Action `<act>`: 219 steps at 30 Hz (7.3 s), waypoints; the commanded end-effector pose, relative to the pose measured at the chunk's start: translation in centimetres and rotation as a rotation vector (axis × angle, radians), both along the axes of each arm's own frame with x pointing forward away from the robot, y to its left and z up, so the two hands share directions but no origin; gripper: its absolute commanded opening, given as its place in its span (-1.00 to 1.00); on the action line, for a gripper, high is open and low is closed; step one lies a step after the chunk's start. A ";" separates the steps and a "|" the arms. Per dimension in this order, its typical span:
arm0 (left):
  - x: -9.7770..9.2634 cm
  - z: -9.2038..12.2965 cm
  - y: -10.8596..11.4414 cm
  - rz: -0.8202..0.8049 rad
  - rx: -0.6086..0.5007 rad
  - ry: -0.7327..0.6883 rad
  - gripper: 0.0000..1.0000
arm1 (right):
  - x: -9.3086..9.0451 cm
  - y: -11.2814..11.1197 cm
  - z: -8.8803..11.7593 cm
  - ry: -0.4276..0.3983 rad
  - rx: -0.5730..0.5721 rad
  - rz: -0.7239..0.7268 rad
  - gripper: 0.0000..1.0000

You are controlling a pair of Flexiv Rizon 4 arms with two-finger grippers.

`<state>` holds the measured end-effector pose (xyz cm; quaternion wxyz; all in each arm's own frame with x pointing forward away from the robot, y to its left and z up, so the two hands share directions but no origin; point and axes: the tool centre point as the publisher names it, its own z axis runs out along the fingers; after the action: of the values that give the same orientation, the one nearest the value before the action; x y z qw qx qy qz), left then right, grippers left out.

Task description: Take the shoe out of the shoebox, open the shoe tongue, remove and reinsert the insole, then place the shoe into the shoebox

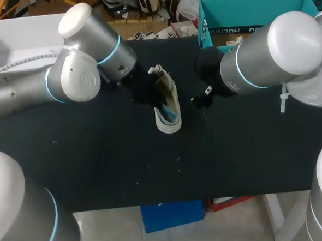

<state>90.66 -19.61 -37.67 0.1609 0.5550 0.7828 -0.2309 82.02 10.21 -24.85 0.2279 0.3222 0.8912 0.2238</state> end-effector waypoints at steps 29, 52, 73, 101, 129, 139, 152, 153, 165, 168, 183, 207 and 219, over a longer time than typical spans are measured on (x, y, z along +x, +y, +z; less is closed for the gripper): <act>-1.2 -0.2 1.1 -0.060 0.112 -0.058 -1.00 | 0.0 0.0 -0.2 -0.001 0.002 0.000 1.00; -0.9 -2.6 -0.4 -0.112 0.185 0.004 -1.00 | 0.0 0.0 -0.2 -0.001 0.002 0.000 1.00; -1.5 1.3 1.1 -0.115 0.107 -0.010 -0.68 | 0.0 0.0 -0.2 -0.001 0.002 0.000 1.00; -0.2 -3.2 -1.6 -0.153 0.316 0.042 -1.00 | 0.0 0.0 -0.2 -0.001 0.002 0.000 1.00; 3.6 6.8 6.1 0.126 -0.271 0.024 -1.00 | 0.0 0.0 -0.2 -0.001 0.002 0.000 1.00; 8.7 6.8 8.5 0.368 -0.397 0.026 -1.00 | 0.0 0.0 -0.2 -0.001 0.002 0.000 1.00; 11.8 5.9 3.2 0.324 -0.361 0.074 -1.00 | 0.0 0.0 -0.2 -0.001 0.002 0.000 1.00; 11.5 5.8 2.8 0.310 -0.355 0.083 -1.00 | 0.0 0.0 -0.2 -0.001 0.002 0.000 1.00; 5.9 4.3 2.4 0.211 -0.324 0.141 -1.00 | 0.0 0.0 -0.2 -0.001 0.002 0.000 1.00; 5.1 3.2 2.2 0.198 -0.312 0.180 -1.00 | 0.0 0.0 -0.2 -0.001 0.002 0.000 1.00; 3.2 6.4 4.9 0.126 -0.247 0.088 -1.00 | 0.0 0.0 -0.2 -0.001 0.002 0.000 1.00; 4.3 6.2 7.0 0.040 0.112 -0.024 0.51 | 0.0 0.0 -0.2 -0.001 0.002 0.000 1.00; 4.4 6.7 7.2 -0.002 0.120 -0.059 0.50 | 0.0 0.0 -0.2 -0.001 0.002 0.000 1.00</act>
<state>95.06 -12.46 -31.12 0.1521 0.5685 0.7897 -0.1732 82.03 10.21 -24.85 0.2279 0.3222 0.8911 0.2239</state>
